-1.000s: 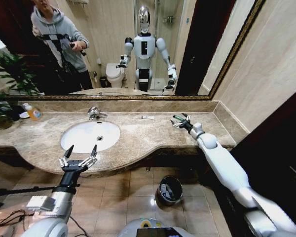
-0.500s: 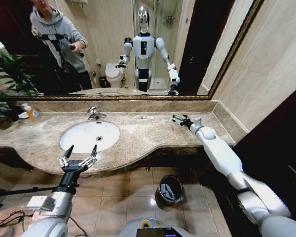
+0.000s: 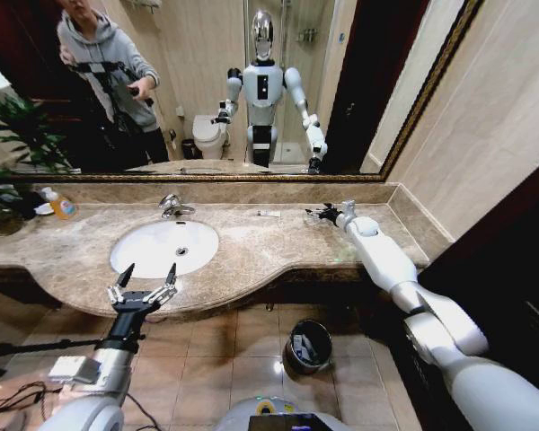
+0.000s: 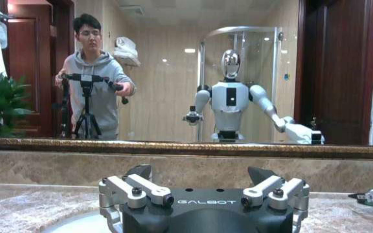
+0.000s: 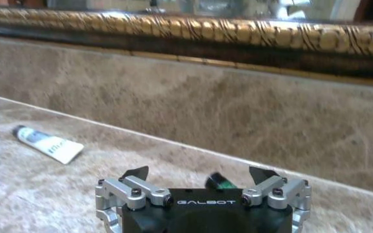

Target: Pick up the trash from the sink and place it in the trash bin.

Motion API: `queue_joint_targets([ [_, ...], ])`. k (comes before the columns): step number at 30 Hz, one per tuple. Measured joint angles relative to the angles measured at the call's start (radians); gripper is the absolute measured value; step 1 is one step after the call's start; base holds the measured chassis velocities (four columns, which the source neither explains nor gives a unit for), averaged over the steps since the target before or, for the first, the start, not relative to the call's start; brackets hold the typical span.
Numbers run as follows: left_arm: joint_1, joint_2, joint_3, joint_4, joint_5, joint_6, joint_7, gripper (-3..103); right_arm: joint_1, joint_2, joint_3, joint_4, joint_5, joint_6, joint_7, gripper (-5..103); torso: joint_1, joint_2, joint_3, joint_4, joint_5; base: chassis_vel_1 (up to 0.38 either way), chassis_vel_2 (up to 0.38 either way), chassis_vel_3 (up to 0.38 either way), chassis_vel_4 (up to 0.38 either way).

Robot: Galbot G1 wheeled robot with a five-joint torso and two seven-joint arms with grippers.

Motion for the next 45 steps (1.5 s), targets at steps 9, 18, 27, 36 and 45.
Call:
queue_joint_targets([
  [9, 0.000, 0.000, 0.000, 0.000, 0.000, 0.000, 0.000, 100, -0.002, 0.005, 0.003, -0.013, 0.003, -0.041, 0.042, 100, 0.000, 0.000, 0.000, 0.0000, 0.0001, 0.000, 0.000, 0.000, 0.000],
  [18, 0.000, 0.000, 0.000, 0.000, 0.000, 0.000, 0.000, 100, -0.024, 0.006, 0.012, 0.001, -0.004, -0.050, 0.063, 81, 0.000, 0.000, 0.000, -0.0001, -0.0001, 0.000, 0.000, 0.000, 0.000],
  [27, 0.000, 0.000, 0.000, 0.000, 0.000, 0.000, 0.000, 100, -0.035, -0.008, 0.020, 0.004, -0.024, -0.031, 0.075, 53, 0.000, 0.000, 0.000, 0.0000, 0.0001, 0.000, 0.000, 0.000, 0.000],
  [36, 0.000, 0.000, 0.000, 0.000, 0.000, 0.000, 0.000, 100, -0.034, -0.026, 0.010, 0.011, -0.017, -0.032, 0.075, 30, 0.000, 0.000, 0.000, 0.0000, 0.0003, 0.000, 0.000, 0.000, 0.000],
  [45, 0.000, 0.000, 0.000, 0.000, 0.000, 0.000, 0.000, 100, -0.045, -0.038, 0.049, 0.036, -0.050, -0.028, 0.076, 10, 0.000, 0.000, 0.000, 0.0001, 0.0001, 0.000, 0.000, 0.000, 0.000],
])
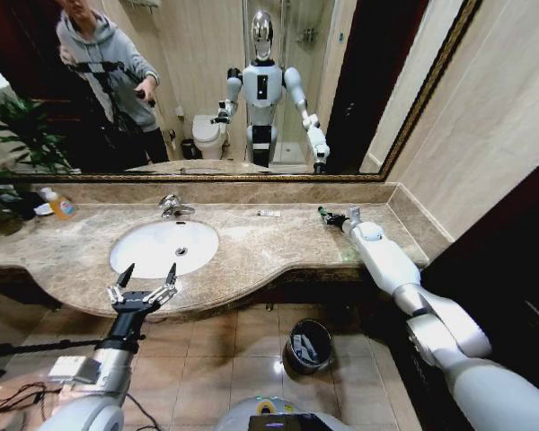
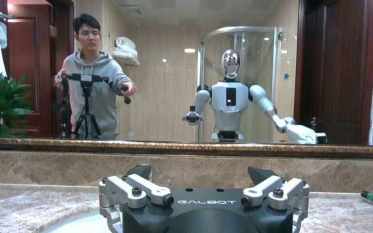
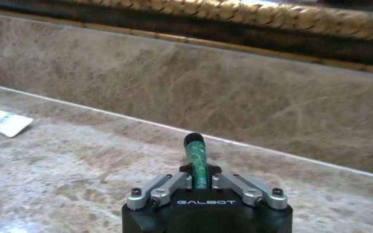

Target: Pick up the trash from the sink and place it in the trash bin.

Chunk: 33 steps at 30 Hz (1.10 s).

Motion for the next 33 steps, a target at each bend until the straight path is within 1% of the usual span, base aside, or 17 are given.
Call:
queue_joint_targets([
  [8, 0.000, 0.000, 0.000, 0.000, 0.000, 0.000, 0.000, 100, -0.058, -0.046, 0.081, 0.058, -0.005, 0.002, 0.023, 10, 0.000, 0.000, 0.000, 0.0000, 0.0002, 0.000, 0.000, 0.000, 0.000],
  [10, 0.000, 0.000, 0.000, 0.000, 0.000, 0.000, 0.000, 100, -0.144, -0.091, 0.142, 0.135, -0.004, 0.001, 0.032, 10, 0.000, 0.000, 0.000, 0.0001, -0.0002, 0.000, 0.000, 0.000, 0.000],
  [12, 0.000, 0.000, 0.000, 0.000, 0.000, 0.000, 0.000, 100, -0.216, -0.126, 0.176, 0.196, -0.002, 0.001, 0.038, 10, 0.000, 0.000, 0.000, -0.0003, 0.0008, 0.000, 0.000, 0.000, 0.000],
  [13, 0.000, 0.000, 0.000, 0.000, 0.000, 0.000, 0.000, 100, -0.216, -0.126, 0.176, 0.196, -0.002, 0.001, 0.038, 10, 0.000, 0.000, 0.000, -0.0003, 0.0008, 0.000, 0.000, 0.000, 0.000],
  [17, 0.000, 0.000, 0.000, 0.000, 0.000, 0.000, 0.000, 100, -0.368, -0.221, 0.255, 0.341, 0.009, 0.051, 0.072, 10, 0.000, 0.000, 0.000, -0.0003, 0.0001, 0.000, 0.000, 0.000, 0.000],
  [19, 0.000, 0.000, 0.000, 0.000, 0.000, 0.000, 0.000, 100, -0.396, -0.240, 0.271, 0.374, 0.019, 0.057, 0.081, 10, 0.000, 0.000, 0.000, -0.0002, 0.0004, 0.000, 0.000, 0.000, 0.000],
  [20, 0.000, 0.000, 0.000, 0.000, 0.000, 0.000, 0.000, 100, -0.444, -0.264, 0.295, 0.425, 0.036, 0.064, 0.093, 10, 0.000, 0.000, 0.000, -0.0002, -0.0001, 0.000, 0.000, 0.000, 0.000],
  [21, 0.000, 0.000, 0.000, 0.000, 0.000, 0.000, 0.000, 100, -0.535, -0.298, 0.349, 0.513, 0.065, 0.066, 0.106, 10, 0.000, 0.000, 0.000, -0.0007, -0.0006, 0.000, 0.000, 0.000, 0.000],
  [22, 0.000, 0.000, 0.000, 0.000, 0.000, 0.000, 0.000, 100, -0.566, -0.306, 0.366, 0.545, 0.071, 0.068, 0.109, 10, 0.000, 0.000, 0.000, -0.0012, -0.0005, 0.000, 0.000, 0.000, 0.000],
  [24, 0.000, 0.000, 0.000, 0.000, 0.000, 0.000, 0.000, 100, -0.587, -0.308, 0.377, 0.569, 0.074, 0.070, 0.110, 10, 0.000, 0.000, 0.000, -0.0010, 0.0000, 0.000, 0.000, 0.000, 0.000],
  [26, 0.000, 0.000, 0.000, 0.000, 0.000, 0.000, 0.000, 100, -0.648, -0.308, 0.398, 0.654, 0.092, 0.088, 0.116, 10, 0.000, 0.000, 0.000, -0.0008, 0.0004, 0.000, 0.000, 0.000, 0.000],
  [28, 0.000, 0.000, 0.000, 0.000, 0.000, 0.000, 0.000, 100, -0.665, -0.307, 0.401, 0.690, 0.108, 0.096, 0.116, 10, 0.000, 0.000, 0.000, -0.0002, 0.0003, 0.000, 0.000, 0.000, 0.000],
  [29, 0.000, 0.000, 0.000, 0.000, 0.000, 0.000, 0.000, 100, -0.696, -0.307, 0.417, 0.736, 0.132, 0.107, 0.114, 10, 0.000, 0.000, 0.000, 0.0010, 0.0004, 0.000, 0.000, 0.000, 0.000],
  [30, 0.000, 0.000, 0.000, 0.000, 0.000, 0.000, 0.000, 100, -0.758, -0.306, 0.459, 0.803, 0.159, 0.127, 0.111, 10, 0.000, 0.000, 0.000, 0.0012, -0.0003, 0.000, 0.000, 0.000, 0.000],
  [31, 0.000, 0.000, 0.000, 0.000, 0.000, 0.000, 0.000, 100, -0.810, -0.296, 0.495, 0.850, 0.171, 0.152, 0.107, 10, 0.000, 0.000, 0.000, 0.0006, -0.0014, 0.026, 0.051, 0.045, -0.009],
  [32, 0.000, 0.000, 0.000, 0.000, 0.000, 0.000, 0.000, 100, -0.853, -0.283, 0.525, 0.884, 0.174, 0.185, 0.108, 10, 0.000, 0.000, 0.000, 0.0003, -0.0015, 0.026, 0.051, 0.001, -0.009],
  [33, 0.000, 0.000, 0.000, 0.000, 0.000, 0.000, 0.000, 100, -0.909, -0.261, 0.557, 0.924, 0.174, 0.229, 0.111, 10, 0.000, 0.000, 0.000, 0.0000, -0.0004, 0.000, 0.000, 0.000, 0.000],
])
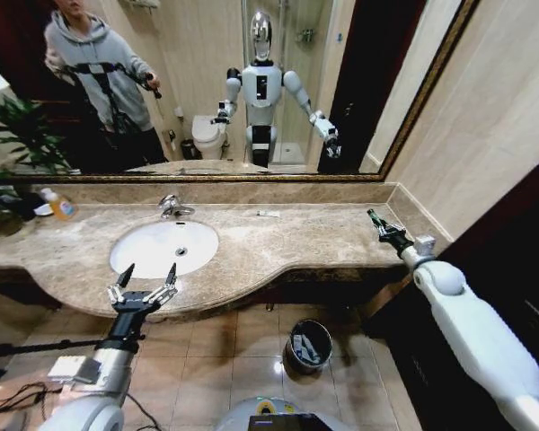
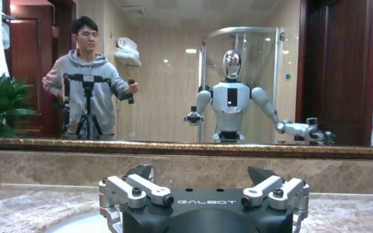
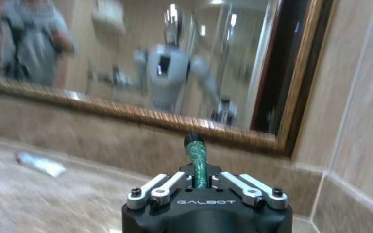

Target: Pick up the trash from the sink and place it in the trash bin.

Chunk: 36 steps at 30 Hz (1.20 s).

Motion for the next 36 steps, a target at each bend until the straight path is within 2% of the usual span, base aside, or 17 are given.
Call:
queue_joint_targets([
  [1, 0.000, 0.000, 0.000, 0.000, 0.000, 0.000, 0.000, 100, 0.000, 0.000, 0.000, 0.000, 0.000, 0.000, 0.000, 10, 0.000, 0.000, 0.000, 0.0000, 0.0000, 0.000, 0.000, 0.000, 0.000],
  [2, 0.000, 0.000, 0.000, 0.000, 0.000, 0.000, 0.001, 100, -0.086, 0.036, 0.048, 0.060, -0.001, 0.038, 0.010, 10, 0.000, 0.000, 0.000, -0.0001, 0.0012, 0.000, 0.000, 0.000, 0.000],
  [3, 0.000, 0.000, 0.000, 0.000, 0.000, 0.000, 0.000, 100, -0.178, 0.073, 0.092, 0.124, 0.001, 0.059, 0.021, 10, 0.000, 0.000, 0.000, -0.0002, 0.0008, 0.000, 0.000, 0.000, 0.000],
  [4, 0.000, 0.000, 0.000, 0.000, 0.000, 0.000, 0.000, 100, -0.178, 0.073, 0.092, 0.124, 0.001, 0.059, 0.021, 10, 0.000, 0.000, 0.000, -0.0002, 0.0008, 0.000, 0.000, 0.000, 0.000],
  [6, 0.000, 0.000, 0.000, 0.000, 0.000, 0.000, 0.000, 100, -0.301, 0.130, 0.144, 0.206, -0.001, 0.093, 0.024, 10, 0.000, 0.000, 0.000, -0.0007, -0.0002, 0.000, 0.000, 0.000, 0.000],
  [8, 0.000, 0.000, 0.000, 0.000, 0.000, 0.000, 0.000, 100, -0.337, 0.151, 0.156, 0.229, -0.006, 0.106, 0.024, 10, 0.000, 0.000, 0.000, -0.0005, 0.0000, 0.000, 0.000, 0.000, 0.000],
  [10, 0.000, 0.000, 0.000, 0.000, 0.000, 0.000, 0.000, 100, -0.455, 0.222, 0.171, 0.290, -0.037, 0.158, 0.024, 10, 0.000, 0.000, 0.000, -0.0004, -0.0004, 0.000, 0.000, 0.000, 0.000],
  [11, 0.000, 0.000, 0.000, 0.000, 0.000, 0.000, 0.000, 100, -0.501, 0.260, 0.164, 0.304, -0.081, 0.195, 0.030, 10, 0.000, 0.000, 0.000, -0.0003, -0.0004, 0.000, 0.000, 0.000, 0.000],
  [12, 0.000, 0.000, 0.000, 0.000, 0.000, 0.000, 0.000, 100, -0.501, 0.260, 0.164, 0.304, -0.081, 0.195, 0.030, 10, 0.000, 0.000, 0.000, -0.0003, -0.0004, 0.000, 0.000, 0.000, 0.000],
  [14, 0.000, 0.000, 0.000, 0.000, 0.000, 0.000, 0.000, 100, -0.549, 0.320, 0.129, 0.298, -0.197, 0.294, 0.050, 10, 0.000, 0.000, 0.000, -0.0003, 0.0005, 0.000, 0.000, 0.000, 0.000],
  [15, 0.000, 0.000, 0.000, 0.000, 0.000, 0.000, 0.000, 100, -0.549, 0.320, 0.129, 0.298, -0.197, 0.294, 0.050, 10, 0.000, 0.000, 0.000, -0.0003, 0.0005, 0.000, 0.000, 0.000, 0.000],
  [16, 0.000, 0.000, 0.000, 0.000, 0.000, 0.000, 0.000, 100, -0.565, 0.353, 0.111, 0.291, -0.255, 0.338, 0.053, 10, 0.000, 0.000, 0.000, -0.0002, 0.0003, 0.000, 0.000, 0.000, 0.000],
  [18, 0.000, 0.000, 0.000, 0.000, 0.000, 0.000, 0.000, 100, -0.592, 0.403, 0.080, 0.289, -0.314, 0.378, 0.055, 10, 0.000, 0.000, 0.000, -0.0002, 0.0002, 0.000, 0.000, 0.000, 0.000],
  [20, 0.000, 0.000, 0.000, 0.000, 0.000, 0.000, 0.000, 100, -0.594, 0.406, 0.077, 0.289, -0.318, 0.380, 0.055, 10, 0.000, 0.000, 0.000, -0.0002, 0.0002, 0.000, 0.000, 0.000, 0.000],
  [26, 0.000, 0.000, 0.000, 0.000, 0.000, 0.000, 0.000, 100, -0.629, 0.472, 0.020, 0.233, -0.409, 0.430, 0.041, 10, 0.000, 0.000, 0.000, -0.0001, 0.0002, 0.000, 0.000, 0.000, 0.000],
  [36, 0.000, 0.000, 0.000, 0.000, 0.000, 0.000, 0.000, 100, -0.626, 0.490, -0.065, 0.069, -0.434, 0.440, 0.032, 10, 0.000, 0.000, 0.000, -0.0001, 0.0002, 0.000, 0.000, 0.000, 0.000],
])
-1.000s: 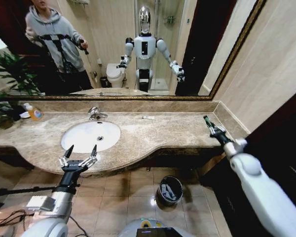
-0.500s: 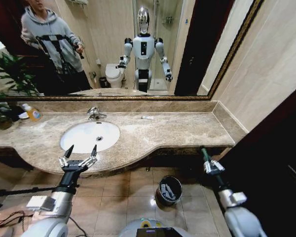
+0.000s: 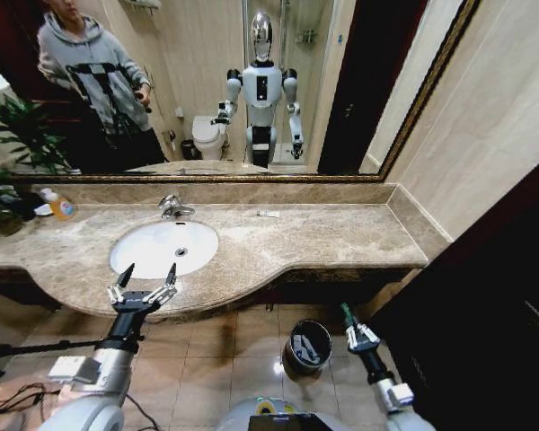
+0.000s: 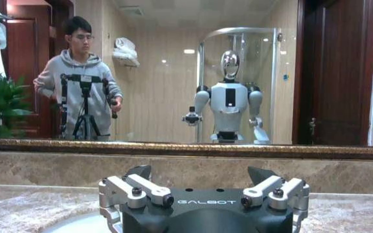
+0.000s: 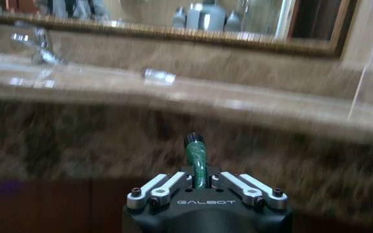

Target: Pick up the trash from the sink and place it in the trash bin.

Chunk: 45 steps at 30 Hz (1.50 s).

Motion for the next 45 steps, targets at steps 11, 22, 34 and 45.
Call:
queue_joint_targets([
  [11, 0.000, 0.000, 0.000, 0.000, 0.000, 0.000, 0.000, 100, 0.139, 0.013, -0.082, -0.296, -0.051, -0.058, -0.015, 10, 0.000, 0.000, 0.000, 0.0000, 0.0002, 0.000, 0.000, 0.000, 0.000],
  [22, 0.000, 0.000, 0.000, 0.000, 0.000, 0.000, 0.000, 100, 0.306, 0.067, -0.119, -0.443, -0.059, -0.284, -0.005, 10, 0.000, 0.000, 0.000, 0.0000, -0.0001, 0.000, 0.000, 0.000, 0.000],
  [34, 0.000, 0.000, 0.000, 0.000, 0.000, 0.000, 0.000, 100, 0.462, 0.111, -0.110, -0.682, -0.128, -0.291, -0.005, 10, 0.000, 0.000, 0.000, 0.0000, 0.0000, 0.000, 0.000, 0.000, 0.000],
  [45, 0.000, 0.000, 0.000, 0.000, 0.000, 0.000, 0.000, 100, 0.690, 0.170, -0.043, -1.075, -0.204, -0.246, 0.010, 10, 0.000, 0.000, 0.000, 0.0001, 0.0002, 0.000, 0.000, 0.000, 0.000],
])
